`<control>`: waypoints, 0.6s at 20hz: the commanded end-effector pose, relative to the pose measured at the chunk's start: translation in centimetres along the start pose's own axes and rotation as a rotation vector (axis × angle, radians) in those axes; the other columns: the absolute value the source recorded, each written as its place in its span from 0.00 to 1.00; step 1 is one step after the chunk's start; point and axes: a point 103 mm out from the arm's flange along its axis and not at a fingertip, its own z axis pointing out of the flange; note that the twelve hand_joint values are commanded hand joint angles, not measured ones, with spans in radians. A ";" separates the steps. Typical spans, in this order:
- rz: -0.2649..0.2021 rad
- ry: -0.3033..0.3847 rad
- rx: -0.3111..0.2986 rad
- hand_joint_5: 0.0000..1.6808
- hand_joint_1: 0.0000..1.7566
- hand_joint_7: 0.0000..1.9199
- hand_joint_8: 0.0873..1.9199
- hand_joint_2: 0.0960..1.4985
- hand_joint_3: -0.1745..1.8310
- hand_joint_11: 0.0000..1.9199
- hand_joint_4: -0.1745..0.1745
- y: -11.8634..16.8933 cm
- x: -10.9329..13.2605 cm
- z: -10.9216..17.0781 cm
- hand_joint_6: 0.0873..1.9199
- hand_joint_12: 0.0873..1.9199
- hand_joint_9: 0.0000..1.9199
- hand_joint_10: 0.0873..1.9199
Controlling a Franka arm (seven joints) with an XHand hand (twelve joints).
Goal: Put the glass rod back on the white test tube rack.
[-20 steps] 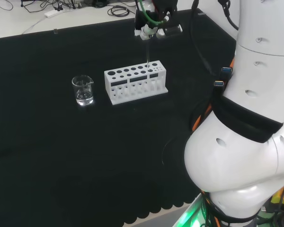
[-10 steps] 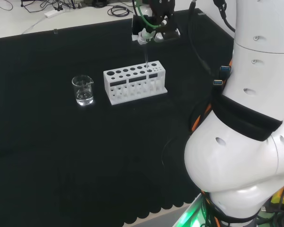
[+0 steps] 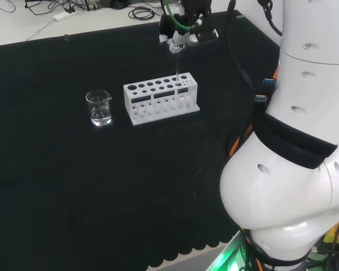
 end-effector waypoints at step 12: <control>0.027 -0.010 -0.039 0.22 0.76 0.39 0.36 0.51 0.00 0.90 0.18 -2.1 -0.9 -4.2 0.36 0.16 0.82 0.00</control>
